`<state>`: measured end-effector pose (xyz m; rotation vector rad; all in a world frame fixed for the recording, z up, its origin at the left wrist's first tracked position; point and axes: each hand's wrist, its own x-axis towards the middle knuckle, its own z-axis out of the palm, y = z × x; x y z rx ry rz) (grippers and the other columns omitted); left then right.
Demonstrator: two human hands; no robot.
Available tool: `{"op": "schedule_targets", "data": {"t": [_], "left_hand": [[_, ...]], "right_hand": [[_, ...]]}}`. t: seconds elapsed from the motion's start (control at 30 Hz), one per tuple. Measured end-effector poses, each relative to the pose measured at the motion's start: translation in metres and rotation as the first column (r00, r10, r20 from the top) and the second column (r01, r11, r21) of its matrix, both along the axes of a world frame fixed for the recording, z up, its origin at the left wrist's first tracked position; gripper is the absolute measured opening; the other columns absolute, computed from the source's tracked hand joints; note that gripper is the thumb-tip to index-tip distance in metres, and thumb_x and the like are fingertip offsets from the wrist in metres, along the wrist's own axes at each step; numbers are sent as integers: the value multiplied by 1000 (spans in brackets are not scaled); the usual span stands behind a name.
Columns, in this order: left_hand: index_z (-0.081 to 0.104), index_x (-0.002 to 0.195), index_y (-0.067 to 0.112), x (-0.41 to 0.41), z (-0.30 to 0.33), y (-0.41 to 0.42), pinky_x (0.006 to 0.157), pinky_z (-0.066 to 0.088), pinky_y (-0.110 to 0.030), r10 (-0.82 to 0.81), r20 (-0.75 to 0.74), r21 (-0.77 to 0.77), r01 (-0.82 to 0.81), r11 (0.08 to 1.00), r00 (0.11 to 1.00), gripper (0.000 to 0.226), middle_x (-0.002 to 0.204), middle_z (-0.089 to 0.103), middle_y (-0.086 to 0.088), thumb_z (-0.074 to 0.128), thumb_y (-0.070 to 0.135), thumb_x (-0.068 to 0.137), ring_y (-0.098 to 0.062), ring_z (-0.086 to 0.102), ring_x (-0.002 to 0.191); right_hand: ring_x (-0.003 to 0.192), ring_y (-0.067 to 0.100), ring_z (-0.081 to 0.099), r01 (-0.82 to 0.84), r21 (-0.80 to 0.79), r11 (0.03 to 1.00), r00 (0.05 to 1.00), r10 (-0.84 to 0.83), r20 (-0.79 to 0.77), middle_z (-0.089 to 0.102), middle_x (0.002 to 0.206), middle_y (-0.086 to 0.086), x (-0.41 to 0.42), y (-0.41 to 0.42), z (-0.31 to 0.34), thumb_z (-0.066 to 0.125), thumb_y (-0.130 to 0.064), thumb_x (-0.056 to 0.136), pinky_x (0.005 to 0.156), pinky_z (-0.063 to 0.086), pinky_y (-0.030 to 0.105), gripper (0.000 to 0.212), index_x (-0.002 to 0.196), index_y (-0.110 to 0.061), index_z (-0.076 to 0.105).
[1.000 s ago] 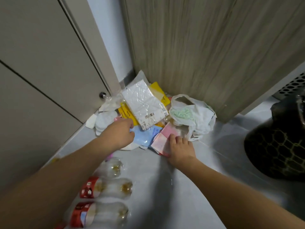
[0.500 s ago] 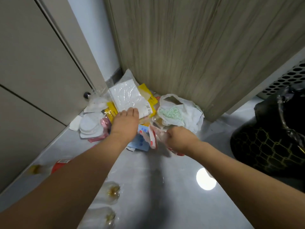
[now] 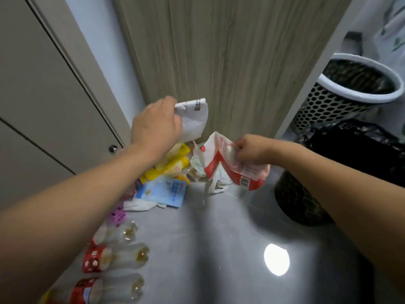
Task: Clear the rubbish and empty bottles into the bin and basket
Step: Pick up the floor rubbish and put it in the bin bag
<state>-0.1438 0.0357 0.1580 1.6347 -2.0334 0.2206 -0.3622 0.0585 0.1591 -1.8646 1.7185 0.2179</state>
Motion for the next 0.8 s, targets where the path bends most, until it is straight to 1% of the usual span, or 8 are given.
{"op": "schedule_targets", "data": {"t": [0.1,0.2,0.27,0.33,0.4,0.53,0.6,0.8], "left_hand": [[55,96,9,-42,18,5,60,36,-37,-42,-113,11,44,999,993,17,92,64,-16,44,18,87,-39,57,85],[58,91,11,-85,31,10,65,47,-43,-133,-297,54,155,986,946,17,82,64,-14,45,19,84,-39,56,81],[59,90,13,-115,39,14,66,49,-45,-196,-382,68,239,969,903,20,76,63,-11,44,21,81,-38,56,77],[60,89,15,-144,47,19,66,49,-44,-256,-411,63,308,949,875,20,73,63,-8,44,22,80,-35,56,75],[60,90,15,-170,57,24,65,49,-41,-304,-404,53,354,934,863,16,75,63,-4,46,20,83,-30,56,74],[58,92,12,-215,73,26,61,41,-36,-347,-407,2,381,925,845,15,77,61,-3,45,17,88,-25,53,73],[58,94,11,-233,77,22,61,39,-35,-354,-407,-7,385,923,842,17,79,61,-3,44,17,88,-25,53,74],[58,96,15,-280,68,16,61,36,-32,-337,-317,103,385,917,887,19,81,60,-1,41,20,89,-25,53,76]], "right_hand": [[81,22,60,66,-49,997,998,-66,-3,62,83,2,-43,5,24,51,-18,88,70,44,28,12,89,-18,63],[84,22,57,120,-141,983,992,-124,-16,59,88,3,-93,14,42,46,-20,93,72,42,29,12,87,-20,56],[86,22,57,177,-189,966,983,-183,-11,60,92,3,-129,23,48,44,-18,93,73,43,29,15,84,-21,56],[86,21,56,218,-230,948,973,-229,-20,60,89,3,-161,34,52,44,-14,91,73,40,28,23,71,-22,53],[83,21,55,260,-250,933,961,-276,-31,59,85,2,-190,44,55,45,-10,89,69,39,28,25,67,-22,53],[81,24,56,387,-307,870,917,-398,29,60,81,3,-239,55,58,43,-5,86,66,40,30,20,74,-14,56],[84,25,55,436,-309,846,896,-441,57,63,90,8,-252,57,51,42,-3,85,68,40,30,20,86,-10,60],[99,28,59,308,-103,946,935,-321,-148,61,116,10,-265,49,34,60,-20,86,78,50,32,37,121,-9,58]]}}
